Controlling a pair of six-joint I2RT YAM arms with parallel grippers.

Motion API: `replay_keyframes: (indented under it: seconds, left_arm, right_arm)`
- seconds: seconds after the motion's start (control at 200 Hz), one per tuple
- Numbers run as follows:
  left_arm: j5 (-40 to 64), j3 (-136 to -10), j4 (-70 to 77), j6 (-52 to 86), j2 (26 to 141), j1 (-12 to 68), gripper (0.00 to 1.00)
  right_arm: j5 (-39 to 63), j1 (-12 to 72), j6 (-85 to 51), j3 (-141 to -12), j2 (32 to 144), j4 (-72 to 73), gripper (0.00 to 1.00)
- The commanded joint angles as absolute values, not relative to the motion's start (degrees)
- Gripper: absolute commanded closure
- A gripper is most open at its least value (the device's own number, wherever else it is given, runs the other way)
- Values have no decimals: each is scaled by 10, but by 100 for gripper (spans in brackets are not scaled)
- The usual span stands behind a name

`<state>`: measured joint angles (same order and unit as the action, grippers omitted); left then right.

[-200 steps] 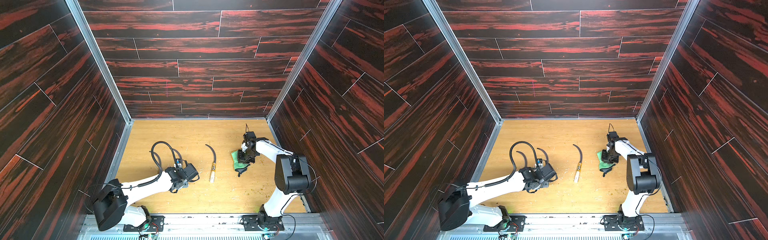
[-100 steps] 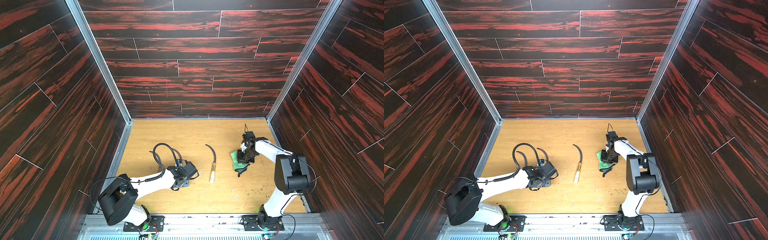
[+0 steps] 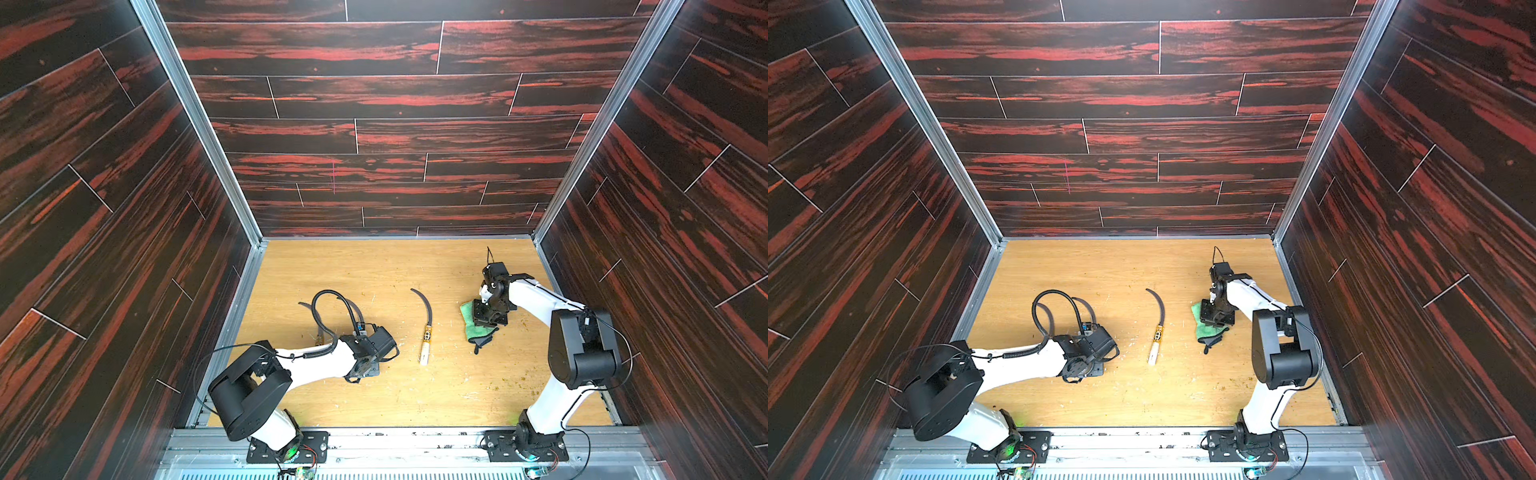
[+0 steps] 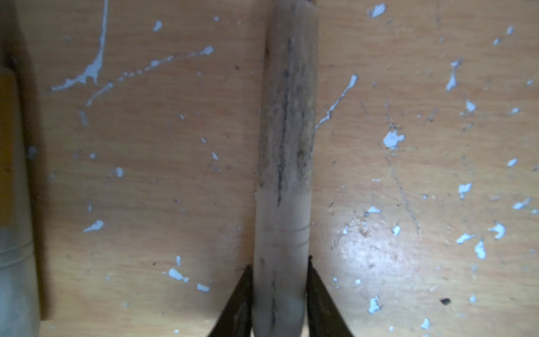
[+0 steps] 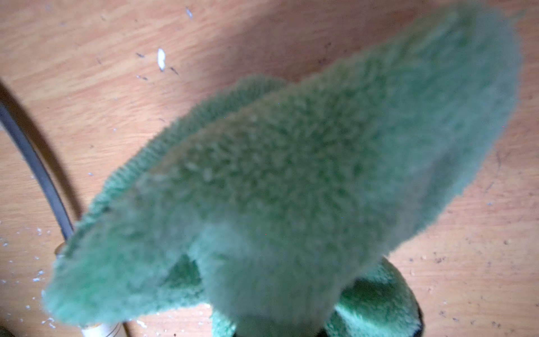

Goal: Wipe small sickles with rags
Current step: Adjust the small sickle at the center of the board.

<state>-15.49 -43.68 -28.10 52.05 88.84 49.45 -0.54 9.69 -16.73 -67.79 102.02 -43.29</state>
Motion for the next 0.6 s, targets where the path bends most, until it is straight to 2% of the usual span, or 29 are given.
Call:
replay_keyframes:
  seconds: [0.0, 0.18, 0.381, 0.596]
  left_arm:
    - [-158, -436, -279, 511, 896, 493, 76]
    - [-155, -450, -276, 475, 908, 505, 86]
    - [-170, -500, -258, 397, 941, 564, 90]
    - [-163, -485, -146, 326, 945, 611, 90]
  right_arm:
    - [-6, 101, -168, -691, 1027, -446, 90]
    - [-5, 101, -168, -692, 1024, -448, 90]
    - [-4, 103, -163, -693, 1012, -453, 91]
    - [28, 106, -152, -694, 967, -461, 92]
